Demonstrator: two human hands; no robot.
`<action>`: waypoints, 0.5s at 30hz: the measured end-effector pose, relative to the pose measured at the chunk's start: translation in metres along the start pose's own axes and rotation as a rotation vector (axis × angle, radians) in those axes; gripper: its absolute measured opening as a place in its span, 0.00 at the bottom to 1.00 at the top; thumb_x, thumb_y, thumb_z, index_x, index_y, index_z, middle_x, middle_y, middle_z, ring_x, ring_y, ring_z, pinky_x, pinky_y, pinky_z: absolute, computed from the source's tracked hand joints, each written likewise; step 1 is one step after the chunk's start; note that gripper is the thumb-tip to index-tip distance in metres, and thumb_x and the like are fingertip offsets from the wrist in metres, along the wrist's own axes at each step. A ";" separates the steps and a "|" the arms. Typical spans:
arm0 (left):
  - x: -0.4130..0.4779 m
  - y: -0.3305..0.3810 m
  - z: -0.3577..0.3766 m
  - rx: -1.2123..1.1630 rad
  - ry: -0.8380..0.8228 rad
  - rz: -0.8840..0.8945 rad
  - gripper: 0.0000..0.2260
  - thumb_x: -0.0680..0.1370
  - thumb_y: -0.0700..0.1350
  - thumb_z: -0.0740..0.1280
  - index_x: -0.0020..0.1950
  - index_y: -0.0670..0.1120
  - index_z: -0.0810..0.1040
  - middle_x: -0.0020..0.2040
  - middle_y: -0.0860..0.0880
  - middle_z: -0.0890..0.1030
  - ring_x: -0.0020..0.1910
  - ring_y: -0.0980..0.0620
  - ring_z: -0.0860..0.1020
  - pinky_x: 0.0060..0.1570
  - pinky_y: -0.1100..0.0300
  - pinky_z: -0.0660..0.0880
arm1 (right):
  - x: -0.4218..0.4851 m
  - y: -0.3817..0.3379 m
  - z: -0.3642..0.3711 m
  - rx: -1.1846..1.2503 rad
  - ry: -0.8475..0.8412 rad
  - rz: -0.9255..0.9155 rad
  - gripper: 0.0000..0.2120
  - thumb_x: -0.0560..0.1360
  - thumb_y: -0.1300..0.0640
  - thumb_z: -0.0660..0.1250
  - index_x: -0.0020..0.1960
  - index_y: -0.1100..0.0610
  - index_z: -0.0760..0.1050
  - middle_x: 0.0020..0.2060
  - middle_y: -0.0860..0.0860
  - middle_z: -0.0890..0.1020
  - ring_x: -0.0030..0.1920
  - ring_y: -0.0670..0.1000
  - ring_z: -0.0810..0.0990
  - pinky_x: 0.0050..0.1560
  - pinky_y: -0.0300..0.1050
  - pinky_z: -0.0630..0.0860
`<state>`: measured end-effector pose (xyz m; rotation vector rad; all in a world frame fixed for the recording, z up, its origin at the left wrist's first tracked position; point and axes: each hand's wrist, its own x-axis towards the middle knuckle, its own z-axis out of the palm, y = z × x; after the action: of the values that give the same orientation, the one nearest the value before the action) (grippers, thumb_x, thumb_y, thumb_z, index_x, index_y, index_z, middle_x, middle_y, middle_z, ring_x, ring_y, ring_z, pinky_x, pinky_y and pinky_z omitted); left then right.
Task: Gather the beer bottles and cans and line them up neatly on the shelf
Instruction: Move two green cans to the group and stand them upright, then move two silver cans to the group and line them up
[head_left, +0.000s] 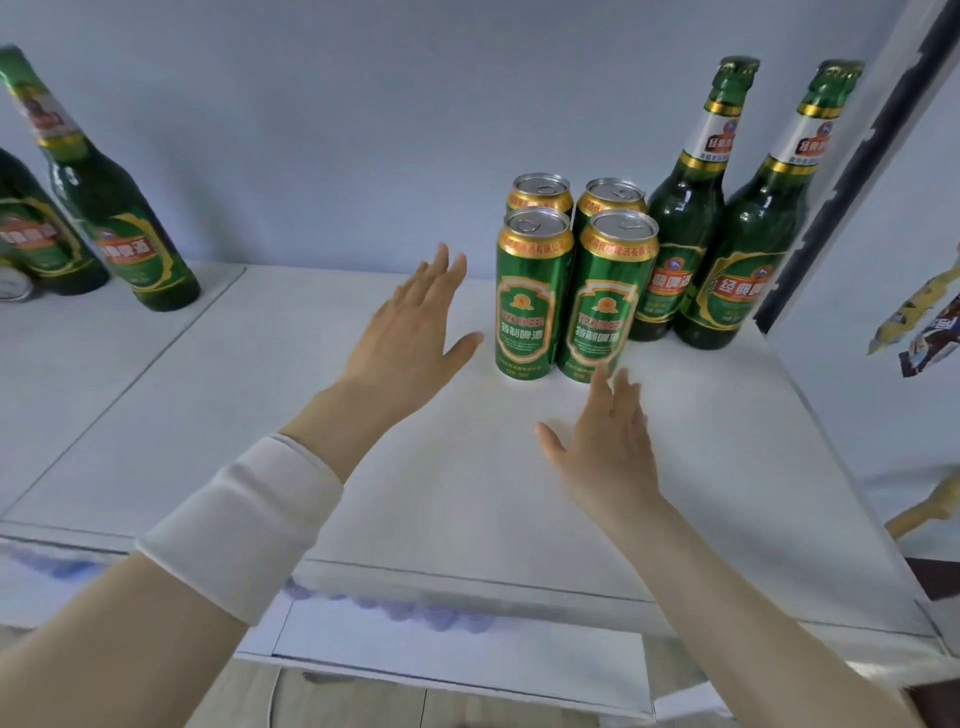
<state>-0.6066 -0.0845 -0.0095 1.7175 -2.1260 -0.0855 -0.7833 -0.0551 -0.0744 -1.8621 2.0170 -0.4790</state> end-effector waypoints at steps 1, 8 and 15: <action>-0.011 -0.008 0.003 0.037 -0.044 -0.026 0.30 0.79 0.52 0.58 0.76 0.48 0.49 0.78 0.49 0.50 0.77 0.49 0.51 0.74 0.55 0.51 | -0.008 -0.007 0.002 -0.040 -0.028 -0.019 0.39 0.76 0.45 0.59 0.75 0.60 0.40 0.76 0.59 0.43 0.76 0.59 0.42 0.75 0.56 0.46; -0.085 -0.085 -0.028 0.189 -0.138 -0.129 0.22 0.79 0.52 0.57 0.73 0.50 0.61 0.75 0.49 0.63 0.75 0.50 0.58 0.74 0.53 0.49 | -0.045 -0.101 0.033 -0.259 -0.140 -0.246 0.32 0.78 0.45 0.56 0.75 0.58 0.49 0.76 0.58 0.49 0.76 0.60 0.45 0.74 0.62 0.49; -0.165 -0.215 -0.105 0.262 -0.161 -0.296 0.22 0.78 0.53 0.58 0.72 0.50 0.62 0.71 0.47 0.68 0.69 0.46 0.66 0.70 0.52 0.58 | -0.074 -0.260 0.091 -0.339 -0.133 -0.445 0.27 0.78 0.45 0.56 0.72 0.59 0.58 0.71 0.59 0.63 0.73 0.60 0.59 0.71 0.61 0.58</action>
<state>-0.3453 0.0411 -0.0216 2.2416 -2.0493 -0.0296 -0.5069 -0.0017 -0.0292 -2.4915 1.6729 -0.1172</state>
